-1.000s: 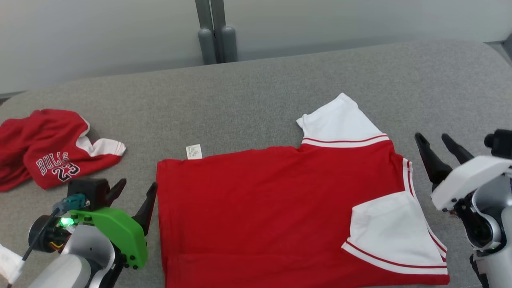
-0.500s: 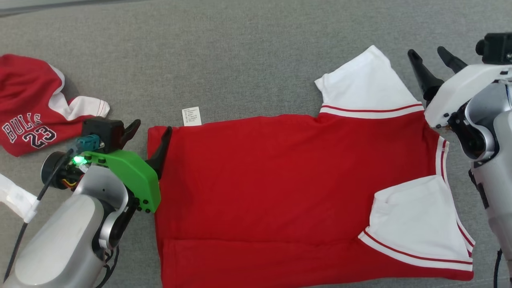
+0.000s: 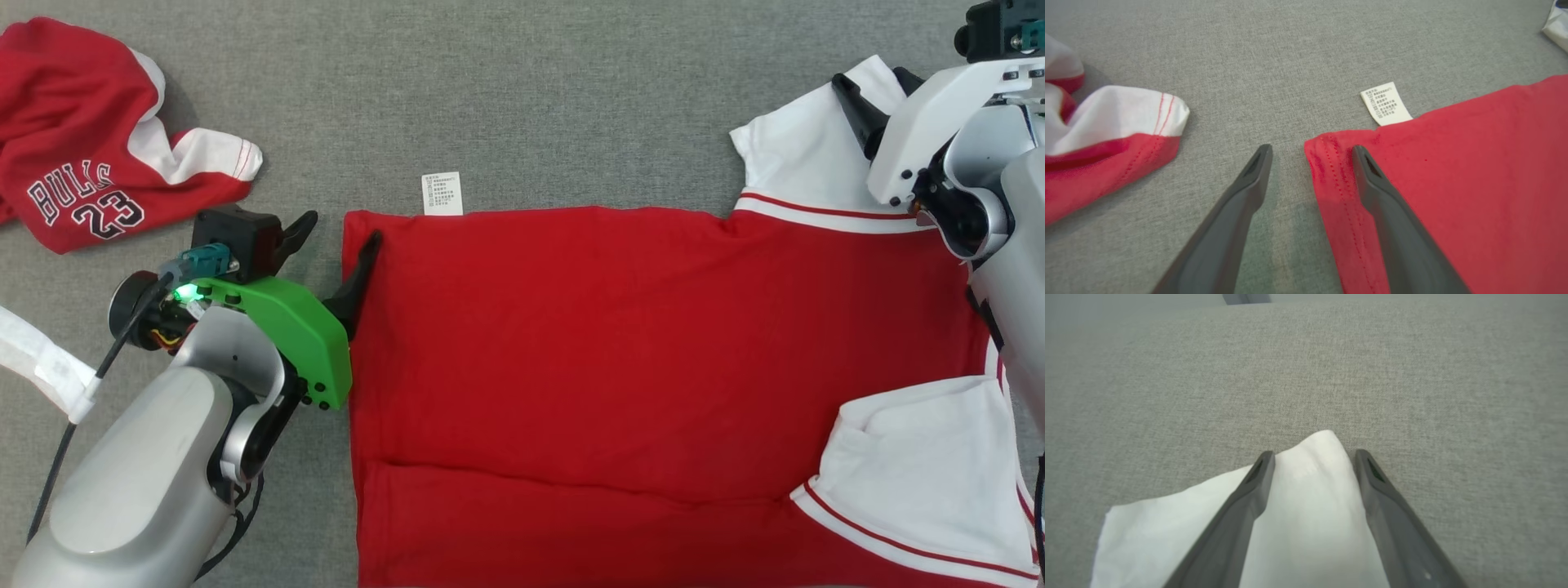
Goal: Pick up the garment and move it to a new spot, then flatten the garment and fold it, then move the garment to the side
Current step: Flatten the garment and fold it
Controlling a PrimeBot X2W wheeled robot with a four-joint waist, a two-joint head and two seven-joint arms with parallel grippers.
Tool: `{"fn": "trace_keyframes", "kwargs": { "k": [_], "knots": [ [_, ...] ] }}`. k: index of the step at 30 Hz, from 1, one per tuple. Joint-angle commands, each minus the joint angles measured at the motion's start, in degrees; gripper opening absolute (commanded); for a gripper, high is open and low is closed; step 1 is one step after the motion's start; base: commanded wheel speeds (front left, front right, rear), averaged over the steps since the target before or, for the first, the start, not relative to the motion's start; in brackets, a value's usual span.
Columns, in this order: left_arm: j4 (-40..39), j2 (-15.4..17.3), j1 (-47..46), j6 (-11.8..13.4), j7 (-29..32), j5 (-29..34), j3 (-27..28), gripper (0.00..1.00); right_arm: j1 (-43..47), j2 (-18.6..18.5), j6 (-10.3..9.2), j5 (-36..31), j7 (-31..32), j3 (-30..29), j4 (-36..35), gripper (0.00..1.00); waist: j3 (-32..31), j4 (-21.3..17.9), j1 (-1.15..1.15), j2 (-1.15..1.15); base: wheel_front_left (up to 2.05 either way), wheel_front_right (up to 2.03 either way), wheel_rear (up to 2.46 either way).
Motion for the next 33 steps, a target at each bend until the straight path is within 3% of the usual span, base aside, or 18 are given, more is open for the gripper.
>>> {"fn": "trace_keyframes", "kwargs": {
  "k": [1, 13, 14, 17, 18, 19, 20, 21, 33],
  "knots": [
    [0.3, -0.1, -1.2, -0.4, -0.2, 0.0, -0.1, 1.0, -1.1, -0.4, 0.01, 0.3, 0.3, 0.7, 1.0, 1.0, 1.1, 1.1, -0.01, 0.0, 0.0, 0.0, 0.0],
    [2.1, -0.6, -2.0, -1.6, 0.5, -2.0, -0.1, 1.0, -2.6, -0.1, 0.01, 4.8, 1.7, 6.2, 5.4, 1.0, 1.2, -0.2, -0.01, 0.0, 0.0, 0.0, 0.0],
    [2.4, -0.7, -2.2, -1.8, 0.6, -2.3, -0.1, 1.0, -2.6, -0.1, 0.01, 5.1, 1.8, 6.6, 5.3, 0.91, 1.2, -0.4, -0.01, 0.0, 0.0, 0.0, 0.0],
    [3.6, -0.9, -2.6, -2.4, 1.1, -2.7, -0.3, 1.0, -2.7, 0.0, 0.02, 6.3, 2.2, 8.0, 5.0, 0.47, 1.2, -1.0, -0.01, 0.0, 0.0, 0.0, 0.0],
    [3.9, -1.0, -2.6, -2.6, 1.3, -2.8, -0.4, 0.97, -2.7, 0.0, 0.02, 6.6, 2.3, 8.3, 4.8, 0.42, 1.2, -1.2, -0.01, 0.0, 0.0, 0.0, 0.0],
    [4.3, -1.2, -2.8, -2.8, 1.6, -3.0, -0.4, 0.79, -2.8, 0.0, 0.02, 6.9, 2.4, 8.8, 4.7, 0.24, 1.2, -1.3, -0.01, 0.0, 0.0, 0.0, 0.0],
    [4.6, -1.1, -2.9, -2.9, 1.9, -3.2, -0.6, 0.37, -2.8, 0.1, 0.01, 7.2, 2.3, 9.1, 4.5, 0.0, 1.1, -1.4, -0.01, 0.0, 0.0, 0.0, 0.0],
    [5.0, -1.0, -3.0, -3.0, 2.1, -3.3, -0.8, 0.03, -2.8, 0.0, 0.01, 7.6, 2.2, 9.4, 4.4, 0.0, 1.1, -1.5, -0.01, 0.0, 0.0, 0.0, 0.0],
    [8.0, 0.5, -4.3, -4.2, 2.2, -4.4, 0.1, 0.0, -5.3, -1.4, 0.01, 9.5, -8.0, 10.5, 5.3, 0.0, -1.8, -1.6, -0.01, 0.0, 0.0, 0.0, 0.0]
  ]
}}
